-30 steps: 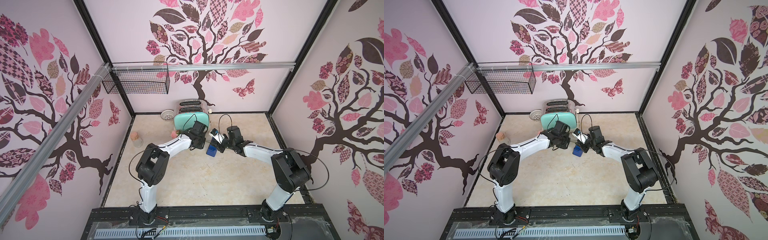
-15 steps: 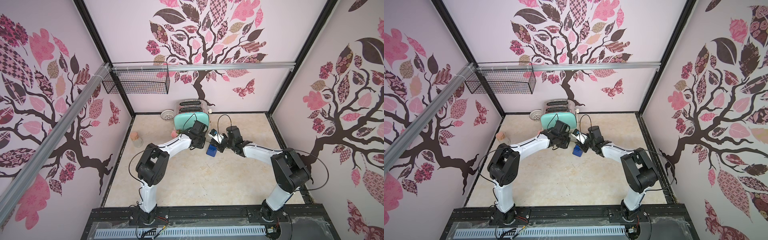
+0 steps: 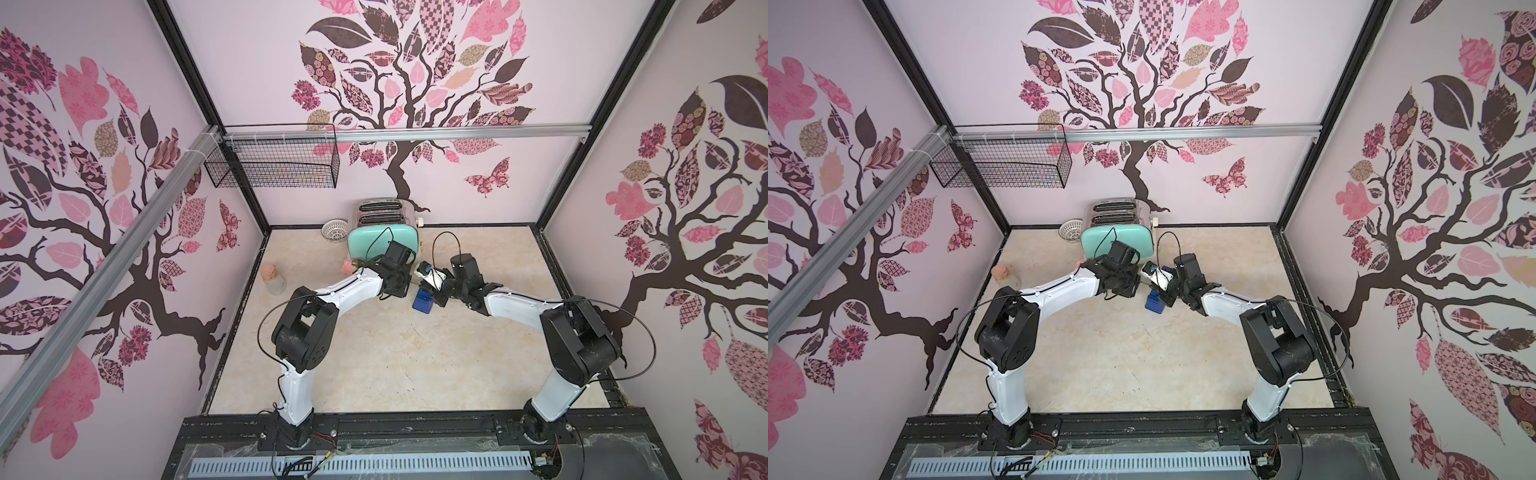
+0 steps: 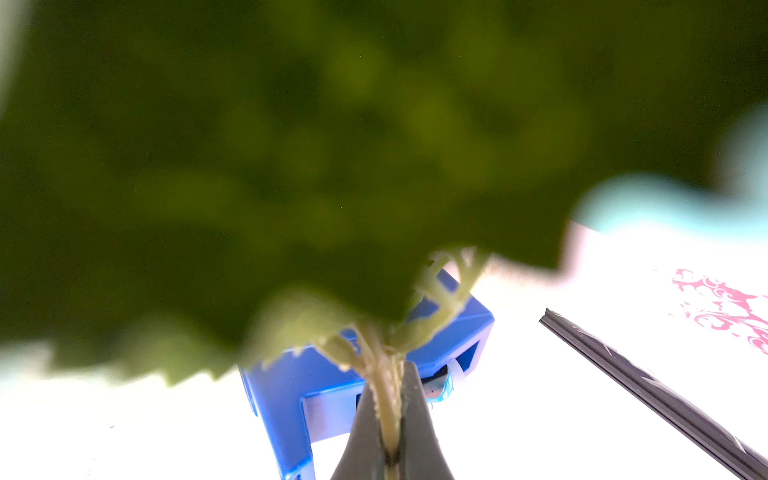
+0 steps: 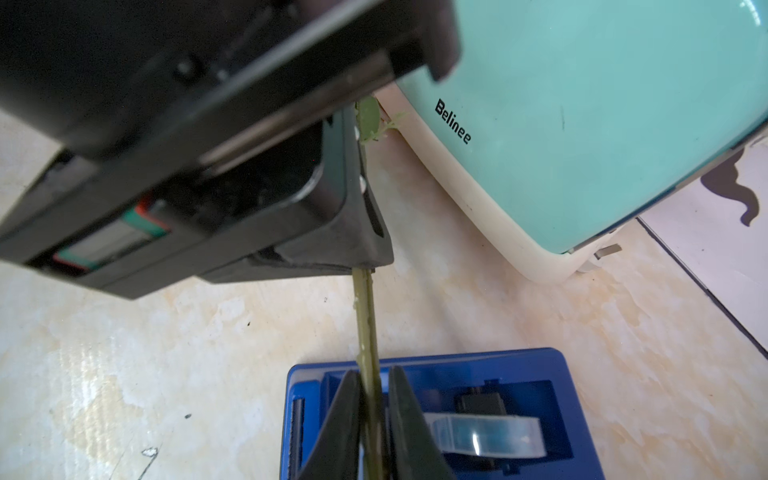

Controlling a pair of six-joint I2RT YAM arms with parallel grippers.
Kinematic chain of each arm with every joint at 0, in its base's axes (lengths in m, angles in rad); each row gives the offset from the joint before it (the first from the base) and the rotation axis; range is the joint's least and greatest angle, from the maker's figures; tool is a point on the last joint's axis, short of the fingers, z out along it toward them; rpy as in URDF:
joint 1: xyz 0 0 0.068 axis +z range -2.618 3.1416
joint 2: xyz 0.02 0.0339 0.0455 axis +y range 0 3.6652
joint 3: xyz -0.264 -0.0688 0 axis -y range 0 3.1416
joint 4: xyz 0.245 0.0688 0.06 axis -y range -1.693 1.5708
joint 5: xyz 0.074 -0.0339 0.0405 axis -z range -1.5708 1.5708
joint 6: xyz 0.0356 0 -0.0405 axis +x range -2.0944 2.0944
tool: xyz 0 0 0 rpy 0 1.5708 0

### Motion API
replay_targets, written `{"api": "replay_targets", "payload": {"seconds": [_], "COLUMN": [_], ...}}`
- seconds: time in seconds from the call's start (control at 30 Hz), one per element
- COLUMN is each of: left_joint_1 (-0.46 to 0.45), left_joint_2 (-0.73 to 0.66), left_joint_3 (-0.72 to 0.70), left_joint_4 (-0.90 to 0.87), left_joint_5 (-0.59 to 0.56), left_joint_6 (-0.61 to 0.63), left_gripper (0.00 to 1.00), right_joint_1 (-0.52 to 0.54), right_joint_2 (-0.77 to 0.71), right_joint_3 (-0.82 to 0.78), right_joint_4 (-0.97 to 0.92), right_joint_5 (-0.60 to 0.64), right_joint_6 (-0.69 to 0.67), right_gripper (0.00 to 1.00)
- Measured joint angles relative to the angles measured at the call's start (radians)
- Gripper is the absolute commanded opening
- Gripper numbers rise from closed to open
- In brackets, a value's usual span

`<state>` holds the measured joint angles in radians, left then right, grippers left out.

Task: Wrap bouquets with tape
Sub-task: Wrap the tape around the bouquet.

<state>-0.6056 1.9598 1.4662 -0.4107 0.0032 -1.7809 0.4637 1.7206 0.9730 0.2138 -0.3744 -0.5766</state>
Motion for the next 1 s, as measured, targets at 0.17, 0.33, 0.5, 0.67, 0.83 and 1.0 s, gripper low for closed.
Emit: {"api": "replay_targets", "payload": {"seconds": [0.17, 0.33, 0.5, 0.67, 0.83, 1.0], "left_joint_1": [0.002, 0.003, 0.003, 0.004, 0.015, 0.045], "left_joint_2": [0.000, 0.000, 0.000, -0.001, -0.032, -0.137], "left_joint_3": [0.000, 0.000, 0.000, 0.000, -0.011, -0.072], "left_joint_4": [-0.001, -0.002, 0.000, 0.014, 0.019, 0.025], "left_joint_5": [-0.002, -0.002, -0.002, 0.002, 0.002, 0.001], "left_joint_6": [0.004, 0.006, 0.010, 0.027, 0.050, 0.087], "left_gripper": [0.00, 0.00, 0.10, 0.34, 0.43, 0.47], "right_joint_1": [0.001, 0.001, 0.001, 0.002, 0.002, 0.002], "right_joint_2": [0.005, 0.005, 0.005, 0.005, 0.005, 0.002], "right_joint_3": [-0.001, -0.003, -0.003, -0.011, -0.039, -0.071], "right_joint_4": [0.005, 0.008, 0.011, 0.014, 0.034, 0.089], "right_joint_5": [0.004, 0.006, 0.007, 0.018, 0.040, 0.077], "right_joint_6": [-0.010, -0.015, -0.015, -0.012, -0.011, -0.024], "right_gripper": [0.00, 0.00, 0.00, 0.00, 0.00, 0.00]}}
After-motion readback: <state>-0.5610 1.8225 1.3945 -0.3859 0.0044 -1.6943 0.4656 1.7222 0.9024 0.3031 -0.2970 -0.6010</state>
